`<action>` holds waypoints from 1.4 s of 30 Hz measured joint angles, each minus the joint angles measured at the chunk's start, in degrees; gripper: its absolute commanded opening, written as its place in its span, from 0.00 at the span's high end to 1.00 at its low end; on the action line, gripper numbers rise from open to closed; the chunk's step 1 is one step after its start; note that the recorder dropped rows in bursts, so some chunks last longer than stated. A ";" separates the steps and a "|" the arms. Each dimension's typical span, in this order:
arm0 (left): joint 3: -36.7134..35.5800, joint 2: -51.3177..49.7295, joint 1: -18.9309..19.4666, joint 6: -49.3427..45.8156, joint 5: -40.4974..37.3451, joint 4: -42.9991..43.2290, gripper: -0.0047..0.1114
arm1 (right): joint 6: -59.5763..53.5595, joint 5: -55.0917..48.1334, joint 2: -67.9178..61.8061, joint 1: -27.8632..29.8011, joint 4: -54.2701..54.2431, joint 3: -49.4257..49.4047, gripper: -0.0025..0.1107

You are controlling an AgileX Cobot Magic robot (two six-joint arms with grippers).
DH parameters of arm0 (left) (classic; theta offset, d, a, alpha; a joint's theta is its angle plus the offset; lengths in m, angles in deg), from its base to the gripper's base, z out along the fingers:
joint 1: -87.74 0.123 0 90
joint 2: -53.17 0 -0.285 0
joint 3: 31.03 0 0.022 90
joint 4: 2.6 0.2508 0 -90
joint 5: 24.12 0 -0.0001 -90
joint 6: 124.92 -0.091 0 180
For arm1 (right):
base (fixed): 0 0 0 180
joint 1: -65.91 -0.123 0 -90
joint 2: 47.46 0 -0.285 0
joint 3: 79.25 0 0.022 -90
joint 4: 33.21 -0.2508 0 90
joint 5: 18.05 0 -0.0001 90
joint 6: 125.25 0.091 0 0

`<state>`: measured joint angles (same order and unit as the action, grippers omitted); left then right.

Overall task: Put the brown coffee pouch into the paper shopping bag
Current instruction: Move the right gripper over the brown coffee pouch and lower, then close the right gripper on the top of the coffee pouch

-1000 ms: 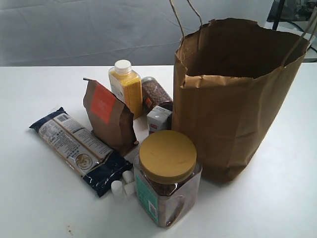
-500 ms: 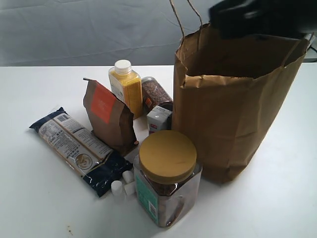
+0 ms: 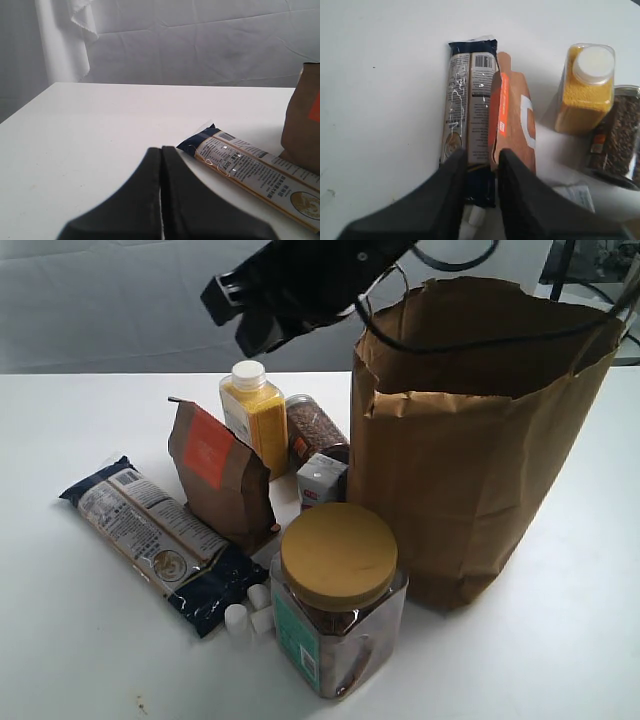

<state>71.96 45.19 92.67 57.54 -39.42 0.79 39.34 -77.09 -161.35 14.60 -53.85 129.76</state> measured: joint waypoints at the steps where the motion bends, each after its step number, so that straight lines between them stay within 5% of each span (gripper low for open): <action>1: 0.00 0.00 0.00 0.00 0.00 0.00 0.96 | -0.10 -0.71 -2.87 -0.09 -0.70 3.13 0.55; 4: 0.00 0.00 0.00 0.00 0.00 0.00 0.96 | -0.10 -2.54 -10.77 -1.67 -1.53 11.05 0.43; 17: 0.00 0.00 0.00 0.00 0.00 0.00 0.96 | 3.56 -6.74 -26.28 -7.26 14.50 18.73 0.44; 20: 0.00 0.00 0.00 0.00 0.00 0.00 0.96 | 3.56 -6.67 -27.71 -7.26 14.73 18.73 0.51; 29: 0.00 0.00 0.00 0.00 0.00 0.00 0.96 | 3.97 -6.06 -28.87 -7.26 15.42 18.83 0.98; 42: 0.00 0.00 0.00 0.00 0.00 0.00 0.96 | 3.97 -5.15 -25.89 -7.35 15.67 18.83 0.98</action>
<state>71.96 45.19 92.67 57.54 -39.42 0.79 43.31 -82.24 -187.24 7.24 -38.17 148.59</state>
